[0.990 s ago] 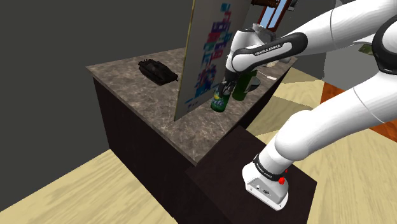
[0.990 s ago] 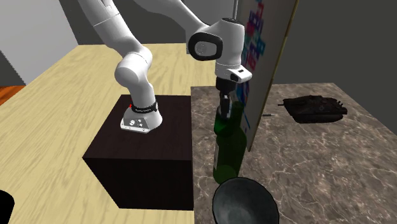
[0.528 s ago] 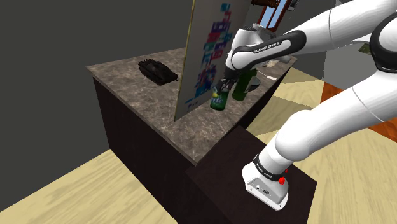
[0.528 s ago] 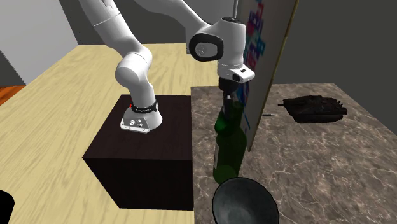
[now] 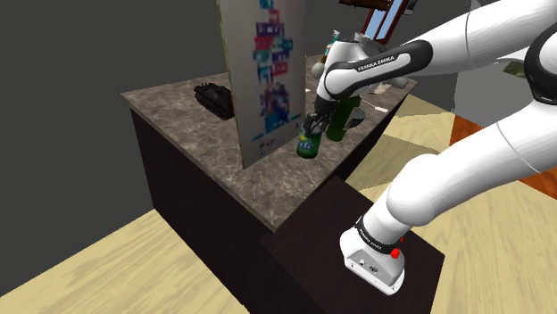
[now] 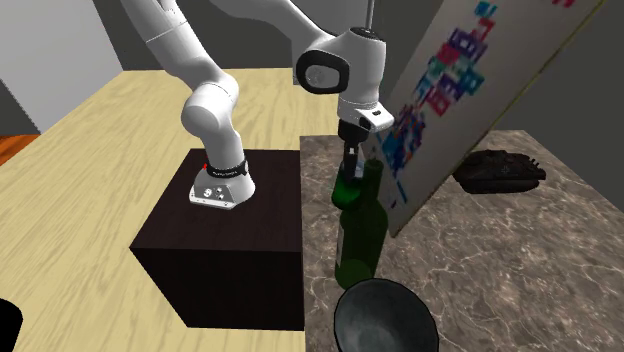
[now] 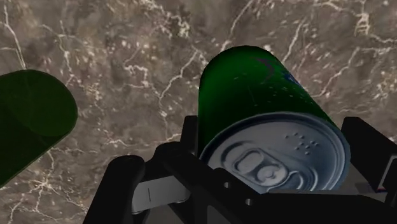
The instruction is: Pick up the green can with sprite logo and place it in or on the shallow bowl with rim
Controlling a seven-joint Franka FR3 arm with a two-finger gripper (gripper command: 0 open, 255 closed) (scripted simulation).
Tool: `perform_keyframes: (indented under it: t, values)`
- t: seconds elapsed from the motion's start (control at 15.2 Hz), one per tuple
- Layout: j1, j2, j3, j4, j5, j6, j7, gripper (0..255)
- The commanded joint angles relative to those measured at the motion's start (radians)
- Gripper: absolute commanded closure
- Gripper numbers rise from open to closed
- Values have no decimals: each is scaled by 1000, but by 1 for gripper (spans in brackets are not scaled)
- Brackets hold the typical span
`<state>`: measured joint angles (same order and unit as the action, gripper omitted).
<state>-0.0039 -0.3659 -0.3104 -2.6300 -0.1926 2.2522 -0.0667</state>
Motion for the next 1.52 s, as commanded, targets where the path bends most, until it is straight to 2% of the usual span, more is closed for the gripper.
perform_keyframes:
  t: [0.0,1.45]
  values:
    - [1,-14,4,14,3,-47,0,255]
    - [4,-138,46,221,20,-378,-5,255]
